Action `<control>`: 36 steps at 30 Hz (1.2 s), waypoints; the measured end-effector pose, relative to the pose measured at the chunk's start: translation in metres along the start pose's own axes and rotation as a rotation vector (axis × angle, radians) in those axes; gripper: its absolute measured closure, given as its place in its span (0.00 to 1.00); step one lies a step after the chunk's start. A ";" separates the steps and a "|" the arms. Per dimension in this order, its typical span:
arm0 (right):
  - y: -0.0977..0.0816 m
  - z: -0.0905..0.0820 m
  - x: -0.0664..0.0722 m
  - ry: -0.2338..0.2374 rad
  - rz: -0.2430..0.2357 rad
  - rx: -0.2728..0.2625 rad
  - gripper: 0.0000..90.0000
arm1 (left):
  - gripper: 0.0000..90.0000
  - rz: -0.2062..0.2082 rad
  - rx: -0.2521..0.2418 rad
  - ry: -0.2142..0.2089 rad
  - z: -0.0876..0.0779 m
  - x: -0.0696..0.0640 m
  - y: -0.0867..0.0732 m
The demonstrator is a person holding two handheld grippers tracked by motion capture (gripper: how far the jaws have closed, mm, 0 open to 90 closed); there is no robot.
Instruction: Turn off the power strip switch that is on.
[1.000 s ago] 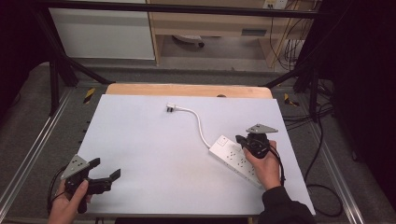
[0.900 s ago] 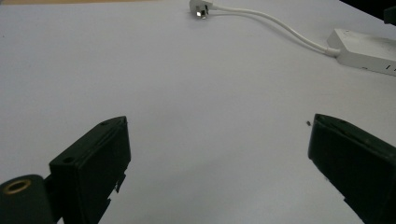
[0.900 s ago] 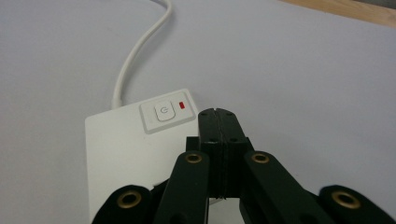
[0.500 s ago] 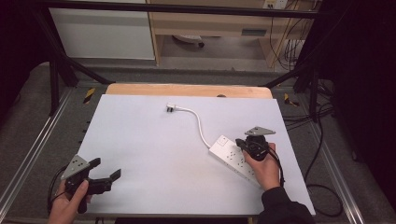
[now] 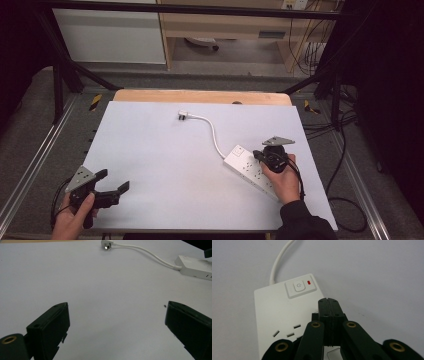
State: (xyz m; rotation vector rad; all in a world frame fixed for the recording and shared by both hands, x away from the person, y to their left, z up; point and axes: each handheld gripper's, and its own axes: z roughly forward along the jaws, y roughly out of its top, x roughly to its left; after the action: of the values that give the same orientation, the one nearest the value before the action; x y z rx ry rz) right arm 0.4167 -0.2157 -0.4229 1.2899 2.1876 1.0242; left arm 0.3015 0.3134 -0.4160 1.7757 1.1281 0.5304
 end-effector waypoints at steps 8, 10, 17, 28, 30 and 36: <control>-0.003 -0.001 0.002 0.000 0.003 0.020 1.00 | 0.06 0.001 -0.004 0.000 0.000 0.000 0.000; -0.004 -0.001 0.002 -0.002 0.001 0.021 1.00 | 0.06 0.002 -0.003 -0.001 -0.001 0.000 0.000; -0.004 -0.003 0.003 -0.007 -0.001 0.023 1.00 | 0.06 0.001 -0.004 0.000 -0.001 0.000 0.000; -0.009 -0.006 0.000 -0.005 0.006 0.022 1.00 | 0.06 0.004 -0.004 -0.002 -0.001 0.000 0.001; -0.009 -0.006 0.001 -0.004 0.007 0.024 1.00 | 0.06 0.003 -0.004 -0.002 -0.001 0.000 0.001; -0.010 -0.005 0.001 -0.004 0.007 0.024 1.00 | 0.06 0.005 -0.004 -0.001 -0.001 0.000 0.001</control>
State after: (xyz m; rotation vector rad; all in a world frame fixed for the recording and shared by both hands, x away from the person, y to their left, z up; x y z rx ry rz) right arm 0.4078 -0.2199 -0.4271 1.3105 2.2004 0.9995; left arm 0.3011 0.3137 -0.4152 1.7759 1.1215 0.5342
